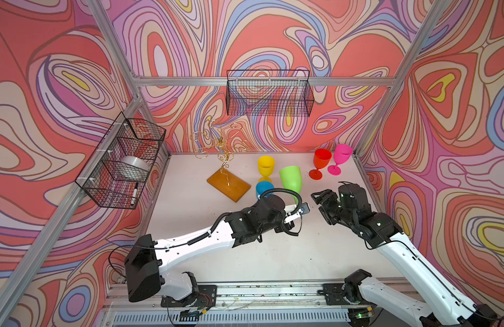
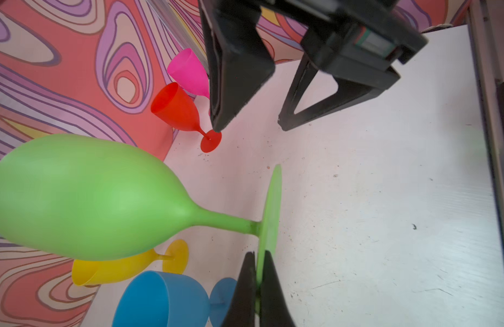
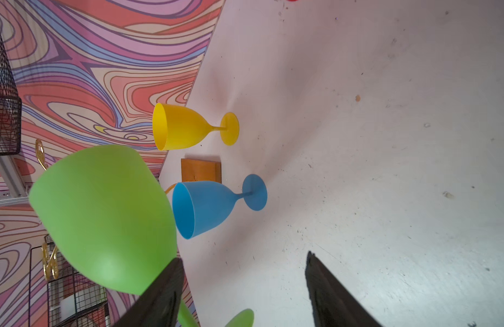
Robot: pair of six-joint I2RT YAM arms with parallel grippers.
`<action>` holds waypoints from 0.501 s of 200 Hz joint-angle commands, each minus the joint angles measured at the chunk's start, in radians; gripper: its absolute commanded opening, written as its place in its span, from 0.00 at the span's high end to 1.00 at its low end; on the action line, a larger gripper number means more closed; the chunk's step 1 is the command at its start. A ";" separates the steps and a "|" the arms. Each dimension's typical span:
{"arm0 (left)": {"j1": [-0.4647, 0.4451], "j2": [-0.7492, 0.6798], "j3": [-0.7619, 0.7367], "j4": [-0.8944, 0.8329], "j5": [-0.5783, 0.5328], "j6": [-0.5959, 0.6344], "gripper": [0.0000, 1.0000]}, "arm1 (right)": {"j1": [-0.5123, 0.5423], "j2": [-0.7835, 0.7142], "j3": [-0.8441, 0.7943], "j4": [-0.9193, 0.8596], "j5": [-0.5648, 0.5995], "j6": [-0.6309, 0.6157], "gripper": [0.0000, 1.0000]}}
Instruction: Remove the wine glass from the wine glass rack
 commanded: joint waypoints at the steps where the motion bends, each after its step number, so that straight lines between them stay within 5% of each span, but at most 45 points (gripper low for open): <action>1: -0.014 -0.026 -0.034 0.156 -0.092 0.057 1.00 | -0.035 -0.004 -0.012 0.035 -0.111 0.035 0.30; 100: -0.079 -0.002 -0.165 0.406 -0.213 0.190 1.00 | -0.092 -0.024 -0.065 0.088 -0.284 0.158 0.39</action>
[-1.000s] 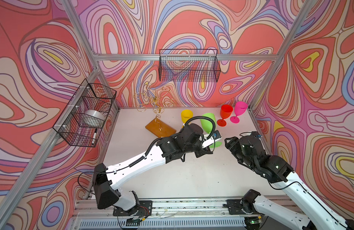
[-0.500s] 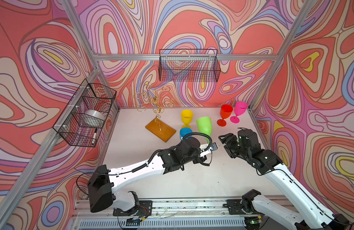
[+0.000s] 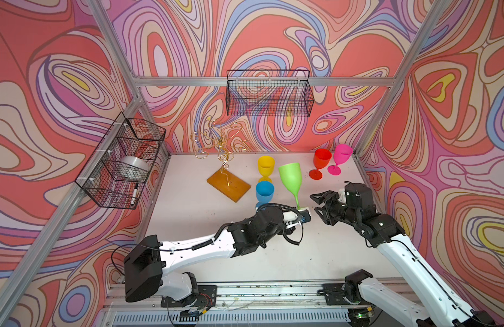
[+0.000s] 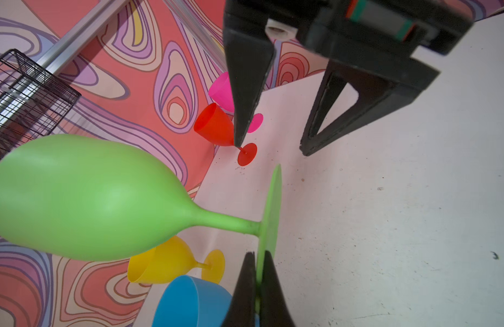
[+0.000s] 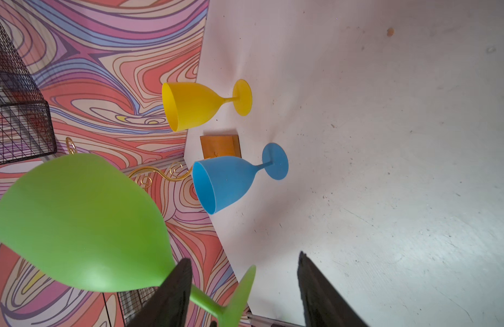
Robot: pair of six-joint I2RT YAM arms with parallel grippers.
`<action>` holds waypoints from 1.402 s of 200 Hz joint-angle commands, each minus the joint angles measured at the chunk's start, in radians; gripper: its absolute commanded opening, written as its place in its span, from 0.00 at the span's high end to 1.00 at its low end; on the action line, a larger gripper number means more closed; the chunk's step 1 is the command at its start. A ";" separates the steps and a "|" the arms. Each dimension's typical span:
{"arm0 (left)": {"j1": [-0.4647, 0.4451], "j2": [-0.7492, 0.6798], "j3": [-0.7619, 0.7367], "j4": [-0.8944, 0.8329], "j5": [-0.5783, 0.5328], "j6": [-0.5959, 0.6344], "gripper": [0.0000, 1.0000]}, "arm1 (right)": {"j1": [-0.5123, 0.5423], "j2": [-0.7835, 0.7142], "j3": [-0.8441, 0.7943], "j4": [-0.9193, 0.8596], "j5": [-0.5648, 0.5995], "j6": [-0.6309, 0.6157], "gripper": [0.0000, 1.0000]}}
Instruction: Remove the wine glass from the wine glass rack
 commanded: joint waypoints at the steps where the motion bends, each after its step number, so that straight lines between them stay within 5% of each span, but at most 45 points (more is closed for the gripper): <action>1: -0.014 0.003 -0.021 0.125 -0.040 0.064 1.00 | -0.006 -0.007 -0.032 0.050 -0.058 0.051 0.40; 78: -0.044 0.060 -0.048 0.213 -0.096 0.123 1.00 | -0.007 -0.075 -0.075 0.066 -0.070 0.103 0.59; 280: -0.072 0.121 -0.008 0.198 -0.143 0.138 1.00 | -0.006 -0.103 -0.135 0.109 -0.111 0.119 0.80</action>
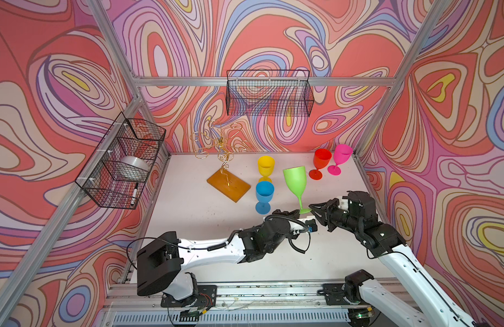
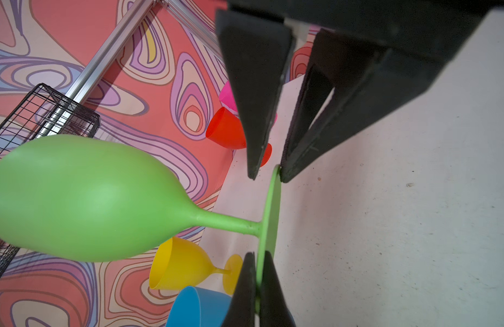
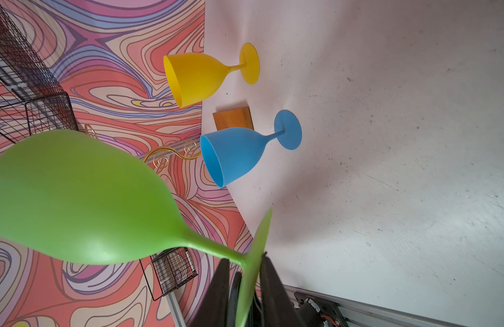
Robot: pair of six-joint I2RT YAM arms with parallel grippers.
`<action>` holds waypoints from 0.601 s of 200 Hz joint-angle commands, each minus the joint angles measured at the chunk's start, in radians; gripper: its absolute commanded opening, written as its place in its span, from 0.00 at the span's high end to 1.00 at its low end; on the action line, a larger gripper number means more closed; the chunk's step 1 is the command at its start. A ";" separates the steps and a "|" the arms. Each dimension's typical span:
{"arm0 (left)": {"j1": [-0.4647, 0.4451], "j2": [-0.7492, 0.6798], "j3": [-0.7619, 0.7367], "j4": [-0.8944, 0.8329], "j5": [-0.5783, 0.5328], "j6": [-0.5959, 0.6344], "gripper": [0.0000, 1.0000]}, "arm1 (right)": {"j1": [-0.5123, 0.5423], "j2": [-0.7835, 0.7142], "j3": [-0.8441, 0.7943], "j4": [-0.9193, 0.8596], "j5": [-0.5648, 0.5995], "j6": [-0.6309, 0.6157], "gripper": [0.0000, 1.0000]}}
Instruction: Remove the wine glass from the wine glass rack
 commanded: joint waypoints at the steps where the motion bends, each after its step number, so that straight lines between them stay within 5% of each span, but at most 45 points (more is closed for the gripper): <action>1: -0.012 0.018 0.032 0.007 -0.006 0.011 1.00 | -0.004 -0.001 -0.021 0.024 -0.006 -0.002 0.80; 120: -0.025 0.023 0.036 0.009 -0.017 0.015 1.00 | 0.000 0.027 -0.037 0.066 -0.029 0.002 0.86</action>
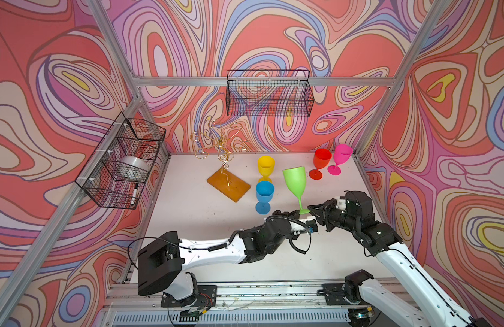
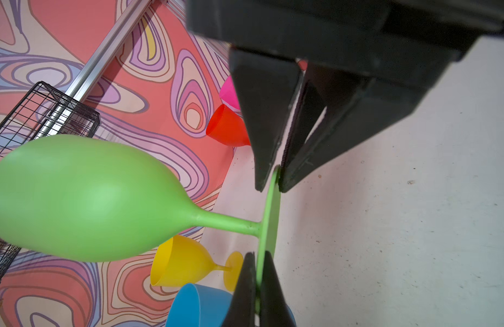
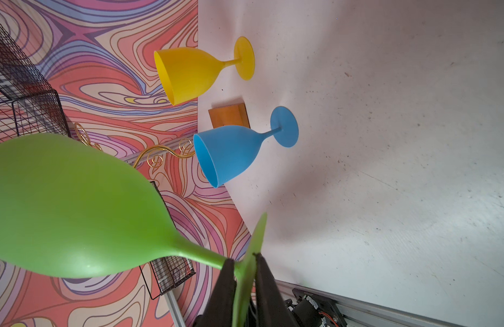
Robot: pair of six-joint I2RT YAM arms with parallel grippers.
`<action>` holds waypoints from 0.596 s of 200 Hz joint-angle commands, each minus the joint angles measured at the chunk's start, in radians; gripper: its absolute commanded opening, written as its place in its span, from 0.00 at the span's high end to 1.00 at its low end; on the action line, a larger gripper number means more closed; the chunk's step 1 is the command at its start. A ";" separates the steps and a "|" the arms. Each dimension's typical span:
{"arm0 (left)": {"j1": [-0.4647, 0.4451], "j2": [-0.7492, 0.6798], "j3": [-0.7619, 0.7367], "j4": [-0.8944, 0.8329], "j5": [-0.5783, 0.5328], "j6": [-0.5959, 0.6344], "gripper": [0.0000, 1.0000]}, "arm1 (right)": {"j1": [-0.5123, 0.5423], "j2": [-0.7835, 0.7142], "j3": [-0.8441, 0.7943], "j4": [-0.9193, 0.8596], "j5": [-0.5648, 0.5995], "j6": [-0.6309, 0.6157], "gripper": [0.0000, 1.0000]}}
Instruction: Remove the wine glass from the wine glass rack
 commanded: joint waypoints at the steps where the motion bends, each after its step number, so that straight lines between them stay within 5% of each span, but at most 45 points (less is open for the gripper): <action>1: -0.015 0.016 0.033 0.013 0.004 0.015 1.00 | 0.000 0.003 -0.016 0.036 -0.008 0.000 0.86; 94: -0.030 0.018 0.034 0.019 -0.012 0.017 1.00 | 0.013 0.023 -0.016 0.065 -0.002 0.001 1.00; 119: -0.034 0.021 0.037 0.037 -0.040 0.021 0.86 | 0.013 0.018 -0.018 0.068 0.014 0.000 1.00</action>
